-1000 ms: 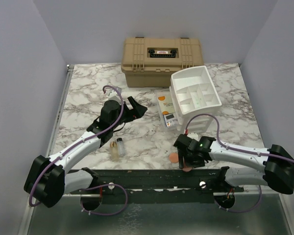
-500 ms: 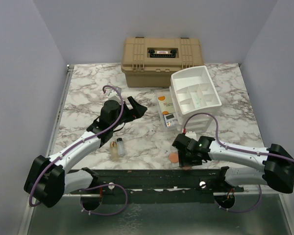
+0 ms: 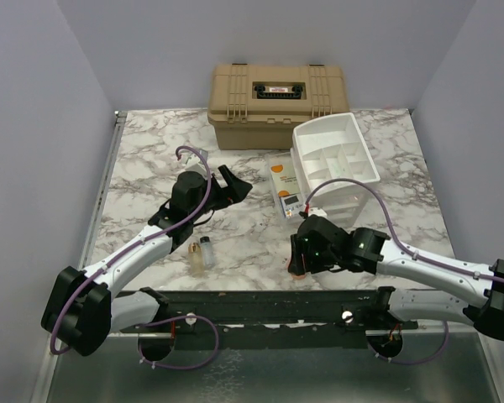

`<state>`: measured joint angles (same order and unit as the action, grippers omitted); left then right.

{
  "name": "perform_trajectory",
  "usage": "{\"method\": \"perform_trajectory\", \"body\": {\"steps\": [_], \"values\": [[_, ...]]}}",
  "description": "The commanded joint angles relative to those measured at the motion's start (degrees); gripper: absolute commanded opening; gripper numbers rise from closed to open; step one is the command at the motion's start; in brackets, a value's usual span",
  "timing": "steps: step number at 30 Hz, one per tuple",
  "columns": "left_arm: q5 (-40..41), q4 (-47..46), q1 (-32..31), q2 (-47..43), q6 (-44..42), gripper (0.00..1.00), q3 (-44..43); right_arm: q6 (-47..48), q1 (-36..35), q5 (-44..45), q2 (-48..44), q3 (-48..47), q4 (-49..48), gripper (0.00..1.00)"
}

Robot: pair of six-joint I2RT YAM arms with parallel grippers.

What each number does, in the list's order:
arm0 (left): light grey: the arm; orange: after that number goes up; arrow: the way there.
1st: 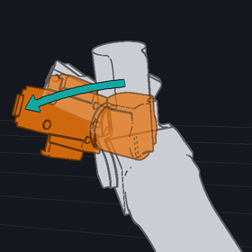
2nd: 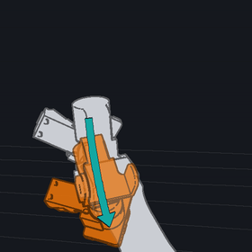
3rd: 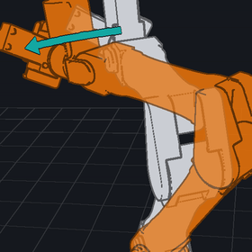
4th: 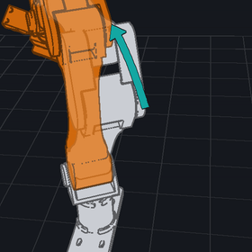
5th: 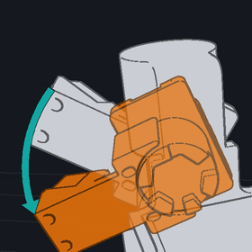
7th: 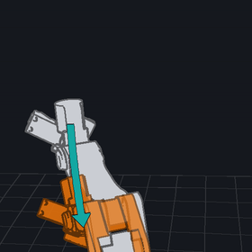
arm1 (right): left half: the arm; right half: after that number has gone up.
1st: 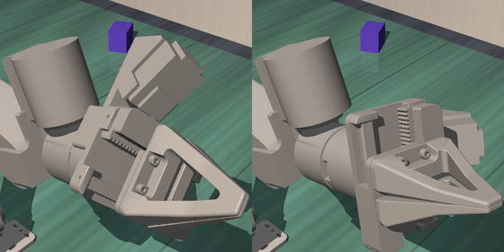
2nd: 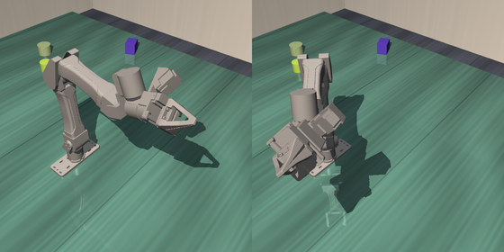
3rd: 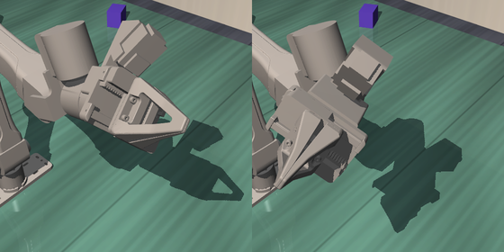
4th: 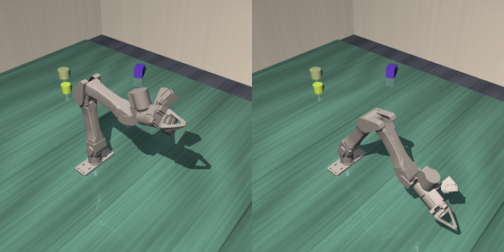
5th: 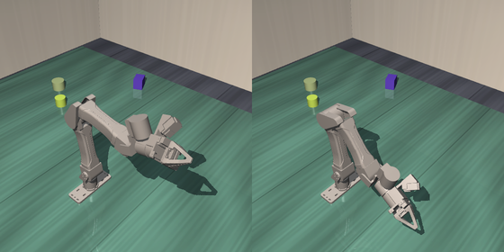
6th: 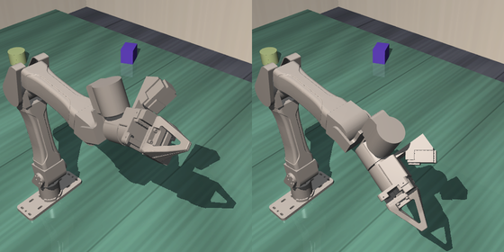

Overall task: Organize the makeup
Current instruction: Pick up the makeup tool from the corner of the board.

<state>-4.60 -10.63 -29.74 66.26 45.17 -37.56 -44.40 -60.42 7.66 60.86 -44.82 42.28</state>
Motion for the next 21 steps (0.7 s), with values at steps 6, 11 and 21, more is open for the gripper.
{"method": "perform_trajectory", "body": {"steps": [6,11,21], "values": [[-0.9,-0.9,0.6,-0.9,0.1,0.91,0.5,5.1,-0.4,-2.5,6.0,-3.4,-3.2,0.45],[1.3,0.3,0.8,-2.7,0.2,0.91,0.9,9.6,-1.4,-0.8,10.4,-12.0,-2.2,0.45],[16.3,5.4,1.6,-15.7,1.5,0.91,4.4,19.4,-4.1,13.8,26.5,-37.2,9.3,0.46]]}}
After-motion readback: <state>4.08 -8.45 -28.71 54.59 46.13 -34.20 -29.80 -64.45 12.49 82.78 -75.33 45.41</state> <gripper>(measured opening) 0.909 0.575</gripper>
